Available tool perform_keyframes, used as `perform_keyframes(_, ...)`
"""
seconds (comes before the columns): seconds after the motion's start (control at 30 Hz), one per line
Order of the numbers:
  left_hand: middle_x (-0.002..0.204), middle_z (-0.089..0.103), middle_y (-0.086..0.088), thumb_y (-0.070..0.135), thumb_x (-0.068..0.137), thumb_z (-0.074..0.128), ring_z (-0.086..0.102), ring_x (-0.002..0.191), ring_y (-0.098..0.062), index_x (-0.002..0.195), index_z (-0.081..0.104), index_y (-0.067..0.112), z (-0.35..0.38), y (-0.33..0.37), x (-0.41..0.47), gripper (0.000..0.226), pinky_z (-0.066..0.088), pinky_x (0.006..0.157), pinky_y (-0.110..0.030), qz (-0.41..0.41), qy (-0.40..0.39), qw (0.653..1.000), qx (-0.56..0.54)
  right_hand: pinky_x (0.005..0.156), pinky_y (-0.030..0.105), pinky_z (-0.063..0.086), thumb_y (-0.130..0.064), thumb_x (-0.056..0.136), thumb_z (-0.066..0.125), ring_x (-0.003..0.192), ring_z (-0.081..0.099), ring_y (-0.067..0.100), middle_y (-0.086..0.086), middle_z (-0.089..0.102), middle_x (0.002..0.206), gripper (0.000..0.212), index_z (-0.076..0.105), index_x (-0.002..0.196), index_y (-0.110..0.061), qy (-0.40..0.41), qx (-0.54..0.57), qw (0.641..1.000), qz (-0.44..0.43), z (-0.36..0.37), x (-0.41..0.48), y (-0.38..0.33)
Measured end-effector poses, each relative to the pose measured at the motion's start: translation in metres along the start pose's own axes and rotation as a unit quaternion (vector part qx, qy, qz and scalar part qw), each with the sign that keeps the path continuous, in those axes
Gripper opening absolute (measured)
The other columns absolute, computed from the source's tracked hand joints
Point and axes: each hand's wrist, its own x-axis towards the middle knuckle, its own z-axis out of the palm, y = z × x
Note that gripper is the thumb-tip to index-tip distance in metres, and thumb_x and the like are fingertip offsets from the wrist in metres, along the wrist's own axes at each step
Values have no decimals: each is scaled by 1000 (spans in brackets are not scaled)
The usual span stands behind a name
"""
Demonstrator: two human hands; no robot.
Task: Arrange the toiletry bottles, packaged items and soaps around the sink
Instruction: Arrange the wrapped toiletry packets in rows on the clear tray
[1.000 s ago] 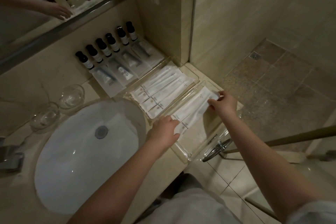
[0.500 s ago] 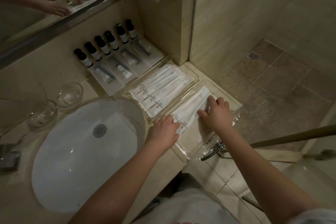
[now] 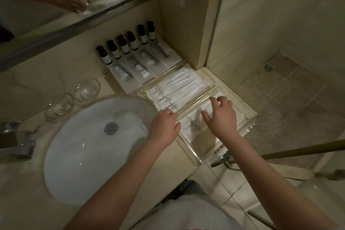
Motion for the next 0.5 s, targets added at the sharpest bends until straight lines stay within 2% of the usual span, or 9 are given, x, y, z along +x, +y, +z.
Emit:
perform_keyframes(0.07, 110, 60, -11, 27, 89, 52, 52, 107, -31, 113, 62, 9, -17, -18, -10, 32, 48, 86, -40, -24, 38, 999, -13, 83, 46, 48, -34, 84, 63, 116, 48, 39, 19, 50, 129, 55, 49, 131, -9, -8, 19, 998, -55, -3, -1, -27)
perform_keyframes(0.17, 121, 58, -11, 26, 91, 50, 49, 114, -31, 118, 59, 9, -41, -51, -35, 33, 43, 92, -38, -77, 55, 996, -8, 95, 47, 44, -34, 86, 61, 122, 45, 38, 17, 49, 134, 54, 47, 133, -11, -26, 42, 991, -124, -1, -5, -74)
perform_keyframes(0.27, 132, 53, -9, 34, 91, 48, 44, 125, -28, 128, 54, 11, -57, -92, -71, 44, 37, 101, -36, -149, 71, 986, -22, 95, 45, 44, -32, 84, 61, 118, 48, 37, 15, 53, 130, 52, 50, 131, -11, -68, 50, 978, -190, 8, -11, -125)
perform_keyframes(0.5, 142, 46, -6, 37, 91, 50, 39, 131, -27, 135, 47, 16, -76, -193, -176, 49, 37, 105, -37, -311, 47, 949, -36, 97, 39, 42, -34, 88, 56, 121, 45, 27, 6, 52, 132, 46, 50, 130, -16, -180, 29, 932, -315, 48, -51, -243)
